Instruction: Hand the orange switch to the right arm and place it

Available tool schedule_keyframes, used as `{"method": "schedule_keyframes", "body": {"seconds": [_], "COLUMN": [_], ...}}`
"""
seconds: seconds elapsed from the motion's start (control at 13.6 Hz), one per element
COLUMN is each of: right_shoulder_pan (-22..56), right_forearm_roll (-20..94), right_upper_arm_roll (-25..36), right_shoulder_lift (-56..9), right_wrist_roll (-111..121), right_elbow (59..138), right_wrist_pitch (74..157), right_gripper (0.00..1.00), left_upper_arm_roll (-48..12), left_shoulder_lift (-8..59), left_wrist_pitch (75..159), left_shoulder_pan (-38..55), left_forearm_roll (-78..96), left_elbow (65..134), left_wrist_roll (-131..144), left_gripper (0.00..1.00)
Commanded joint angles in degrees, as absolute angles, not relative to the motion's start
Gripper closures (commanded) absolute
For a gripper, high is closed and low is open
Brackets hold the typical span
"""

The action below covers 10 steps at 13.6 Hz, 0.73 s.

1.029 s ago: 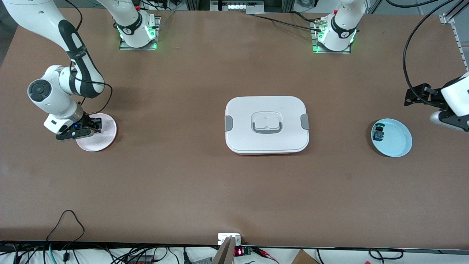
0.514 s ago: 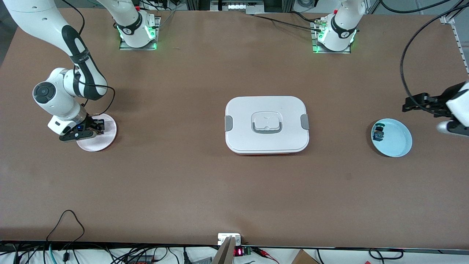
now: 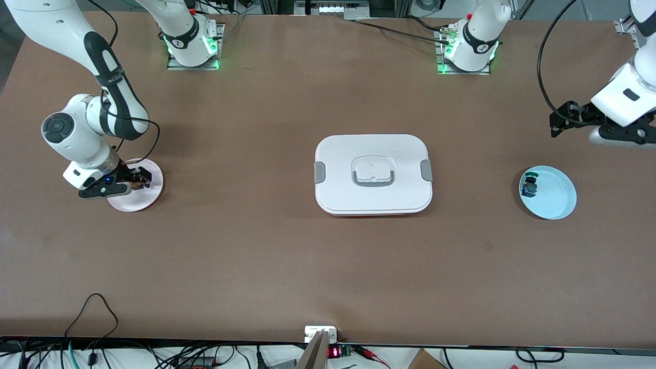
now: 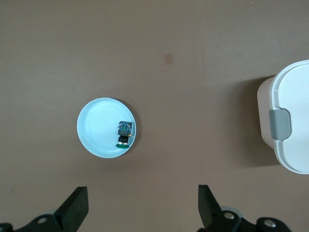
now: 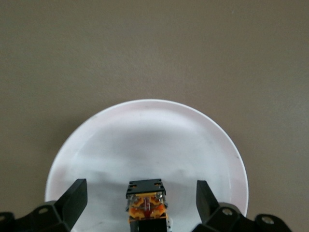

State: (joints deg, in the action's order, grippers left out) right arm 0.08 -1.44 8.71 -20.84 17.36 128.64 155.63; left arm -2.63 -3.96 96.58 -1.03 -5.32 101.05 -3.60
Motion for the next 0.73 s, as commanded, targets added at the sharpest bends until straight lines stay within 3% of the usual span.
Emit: {"method": "schedule_keyframes", "body": {"seconds": [0.0,0.29,0.66], "right_shoulder_pan": [0.2,0.7,4.1], "right_forearm_roll": [-0.7,-0.6,-0.6], "right_upper_arm_roll": [6.2,4.0,4.0], "right_shoulder_lift": [-15.0,-6.8,-2.1], "right_wrist_roll": [13.5,11.5,7.3], "right_elbow": [126.6,121.7,106.0], "right_wrist_pitch": [147.5,133.5,107.4], "right_gripper": [0.00,0.00,0.00], "left_upper_arm_roll": [-1.1,-1.2,-1.7], "left_shoulder_lift": [-4.7,-2.3,-2.3], "left_wrist_pitch": [94.3,93.3,92.8], "left_shoulder_pan": [0.3,-2.2,-2.0], "left_forearm_roll": [-3.7,5.3,0.3], "left_elbow": [102.1,99.7,99.5], "left_wrist_roll": [0.8,0.7,0.8], "left_gripper": [0.00,0.00,0.00]}}
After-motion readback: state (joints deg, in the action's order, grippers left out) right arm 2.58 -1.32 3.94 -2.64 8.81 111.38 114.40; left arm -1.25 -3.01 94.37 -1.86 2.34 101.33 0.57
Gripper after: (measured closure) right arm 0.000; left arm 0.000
